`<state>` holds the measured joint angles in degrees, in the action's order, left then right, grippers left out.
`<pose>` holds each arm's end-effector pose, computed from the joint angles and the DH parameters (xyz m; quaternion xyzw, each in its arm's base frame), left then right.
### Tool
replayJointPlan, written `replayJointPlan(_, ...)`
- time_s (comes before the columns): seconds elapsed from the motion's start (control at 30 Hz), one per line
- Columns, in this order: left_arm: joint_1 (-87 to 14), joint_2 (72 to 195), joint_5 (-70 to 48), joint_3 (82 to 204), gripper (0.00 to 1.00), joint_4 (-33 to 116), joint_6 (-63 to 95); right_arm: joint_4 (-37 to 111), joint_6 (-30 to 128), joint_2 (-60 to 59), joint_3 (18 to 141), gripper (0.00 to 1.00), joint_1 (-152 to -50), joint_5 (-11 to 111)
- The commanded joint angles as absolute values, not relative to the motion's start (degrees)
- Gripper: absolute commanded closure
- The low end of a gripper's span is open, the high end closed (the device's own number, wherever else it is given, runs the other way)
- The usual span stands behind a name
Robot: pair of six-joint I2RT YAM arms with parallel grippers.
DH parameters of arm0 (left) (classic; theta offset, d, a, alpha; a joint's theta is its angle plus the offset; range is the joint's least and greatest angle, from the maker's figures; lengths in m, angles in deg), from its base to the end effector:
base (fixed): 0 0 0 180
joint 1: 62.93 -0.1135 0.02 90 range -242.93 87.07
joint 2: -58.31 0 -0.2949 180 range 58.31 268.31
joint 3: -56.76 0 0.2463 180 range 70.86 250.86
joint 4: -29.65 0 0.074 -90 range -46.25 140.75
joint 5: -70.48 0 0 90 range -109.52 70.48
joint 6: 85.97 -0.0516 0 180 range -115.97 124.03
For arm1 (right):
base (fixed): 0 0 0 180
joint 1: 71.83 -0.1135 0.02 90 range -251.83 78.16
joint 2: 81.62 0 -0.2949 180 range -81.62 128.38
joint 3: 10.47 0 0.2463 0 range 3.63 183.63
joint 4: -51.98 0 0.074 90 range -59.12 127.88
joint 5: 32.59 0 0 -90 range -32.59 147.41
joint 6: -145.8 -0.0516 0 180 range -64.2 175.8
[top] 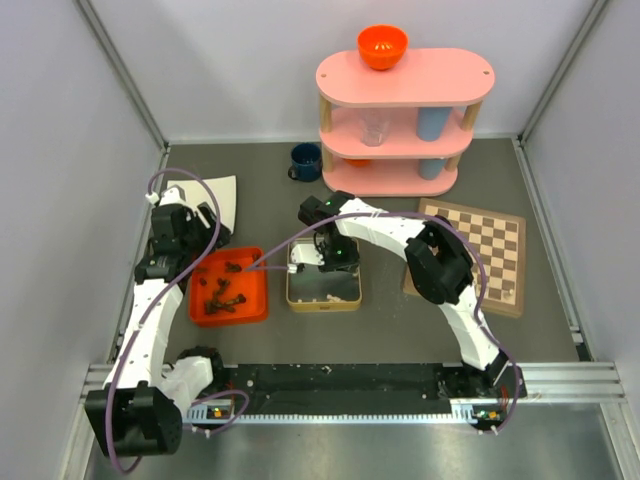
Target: Set up the chess pieces on the board
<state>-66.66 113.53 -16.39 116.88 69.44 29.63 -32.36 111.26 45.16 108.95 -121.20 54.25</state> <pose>0.1999 0.0102 0.3050 -0.2121 0.8606 -0.1115 0.4494 0.2825 0.3336 0.1927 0.7918 -0.6100 -0.0283 0.0133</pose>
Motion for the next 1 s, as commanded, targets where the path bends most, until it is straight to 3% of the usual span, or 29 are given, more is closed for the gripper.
replayJointPlan(0.0, -67.2, 112.4, -16.2, 116.8, 0.27, 67.0, 30.0, -33.8, 111.2, 45.6, 110.2, 0.89, -121.8, 54.2)
replayJointPlan(0.23, -67.2, 112.4, -15.9, 117.2, 0.27, 66.9, 30.1, -35.3, 109.5, 44.5, 115.5, 0.97, -121.8, 50.6)
replayJointPlan(0.6, -67.4, 109.6, -18.1, 118.1, 0.27, 67.2, 29.8, -36.6, 104.2, 37.6, 121.8, 0.99, -119.5, 40.2)
replayJointPlan(0.83, -67.5, 109.6, -17.2, 118.5, 0.27, 67.1, 29.9, -38.6, 101.7, 27.1, 118.3, 0.99, -111.8, 39.3)
replayJointPlan(0.97, -67.5, 110.6, -15.7, 118.4, 0.27, 66.2, 30.9, -39.0, 100.7, 19.6, 109.7, 0.98, -106.4, 41.8)
